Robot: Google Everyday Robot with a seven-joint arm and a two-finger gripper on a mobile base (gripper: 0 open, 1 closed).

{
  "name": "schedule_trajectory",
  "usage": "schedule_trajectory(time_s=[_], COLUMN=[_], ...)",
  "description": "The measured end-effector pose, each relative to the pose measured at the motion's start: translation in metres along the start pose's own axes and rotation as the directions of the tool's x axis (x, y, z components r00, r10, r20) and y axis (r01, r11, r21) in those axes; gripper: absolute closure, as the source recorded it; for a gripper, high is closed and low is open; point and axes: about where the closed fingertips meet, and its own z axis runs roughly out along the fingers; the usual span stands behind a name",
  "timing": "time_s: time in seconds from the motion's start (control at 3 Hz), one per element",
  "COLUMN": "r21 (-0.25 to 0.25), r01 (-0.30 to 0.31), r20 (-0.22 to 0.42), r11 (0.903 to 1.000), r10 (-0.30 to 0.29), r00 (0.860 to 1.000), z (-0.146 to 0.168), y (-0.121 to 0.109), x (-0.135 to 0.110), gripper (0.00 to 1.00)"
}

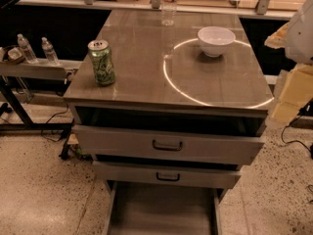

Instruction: Close bottom drawer

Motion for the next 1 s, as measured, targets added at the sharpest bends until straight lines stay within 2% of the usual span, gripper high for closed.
schedule_trajectory(time_s=[0.33, 1.0], r21=[0.0, 0.029], r01=[0.0, -0.092], r20=[0.0, 0.046], r11=[1.0, 0.9954], r10=[0.0, 0.09], r00=[1.0, 0.995], z=[0.0, 0.026], y=[0.0, 0.005], x=[0.0, 0.099], gripper=[0.0, 0.0])
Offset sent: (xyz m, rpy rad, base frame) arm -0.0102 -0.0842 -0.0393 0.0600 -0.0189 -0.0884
